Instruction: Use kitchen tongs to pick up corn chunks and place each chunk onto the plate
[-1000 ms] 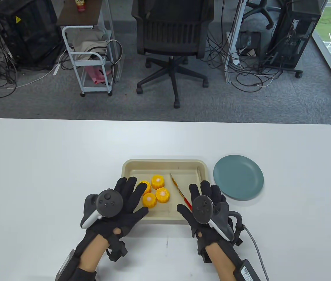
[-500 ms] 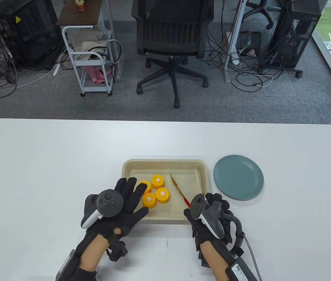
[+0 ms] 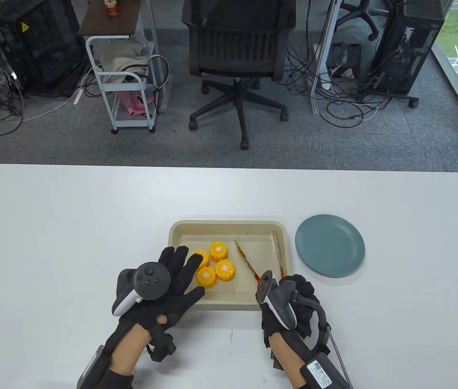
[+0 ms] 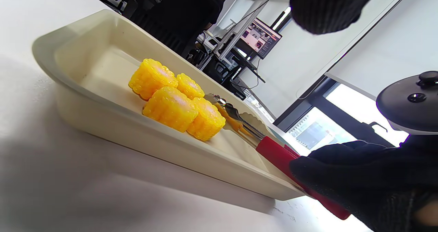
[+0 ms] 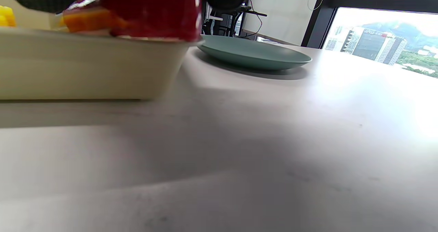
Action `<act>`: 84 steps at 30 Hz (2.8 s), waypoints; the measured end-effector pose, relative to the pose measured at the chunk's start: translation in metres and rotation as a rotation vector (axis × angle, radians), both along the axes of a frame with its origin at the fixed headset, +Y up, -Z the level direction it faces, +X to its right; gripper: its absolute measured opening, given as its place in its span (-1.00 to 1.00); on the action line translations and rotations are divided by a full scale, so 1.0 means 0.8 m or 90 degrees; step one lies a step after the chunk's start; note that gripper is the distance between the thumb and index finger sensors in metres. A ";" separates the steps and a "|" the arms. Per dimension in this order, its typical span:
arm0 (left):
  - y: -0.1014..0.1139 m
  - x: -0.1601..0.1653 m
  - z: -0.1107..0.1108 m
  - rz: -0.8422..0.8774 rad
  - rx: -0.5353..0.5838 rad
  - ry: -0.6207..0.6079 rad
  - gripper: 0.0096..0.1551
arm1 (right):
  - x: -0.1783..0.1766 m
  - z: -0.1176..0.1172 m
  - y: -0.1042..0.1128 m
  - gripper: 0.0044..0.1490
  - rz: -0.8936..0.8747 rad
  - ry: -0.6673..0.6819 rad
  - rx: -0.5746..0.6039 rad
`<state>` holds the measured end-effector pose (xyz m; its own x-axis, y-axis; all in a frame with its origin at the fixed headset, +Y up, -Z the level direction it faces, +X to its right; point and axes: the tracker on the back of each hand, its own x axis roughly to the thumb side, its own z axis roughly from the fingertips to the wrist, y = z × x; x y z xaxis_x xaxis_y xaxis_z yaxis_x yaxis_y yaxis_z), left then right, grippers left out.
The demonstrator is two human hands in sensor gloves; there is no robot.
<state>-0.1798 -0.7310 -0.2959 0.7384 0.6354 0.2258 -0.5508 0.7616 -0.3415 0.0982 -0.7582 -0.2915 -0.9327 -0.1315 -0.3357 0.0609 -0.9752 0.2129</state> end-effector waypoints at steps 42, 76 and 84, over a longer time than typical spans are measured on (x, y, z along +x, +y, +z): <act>-0.027 0.008 -0.005 0.612 -0.258 -0.011 0.33 | -0.047 0.054 0.082 -0.03 -0.384 0.250 0.317; -0.020 -0.005 -0.010 0.789 -0.193 -0.002 0.25 | -0.025 0.041 0.090 0.16 -0.413 0.332 0.364; -0.025 -0.039 0.006 0.618 -0.161 0.132 0.26 | 0.029 0.009 0.122 0.14 -0.397 0.254 0.407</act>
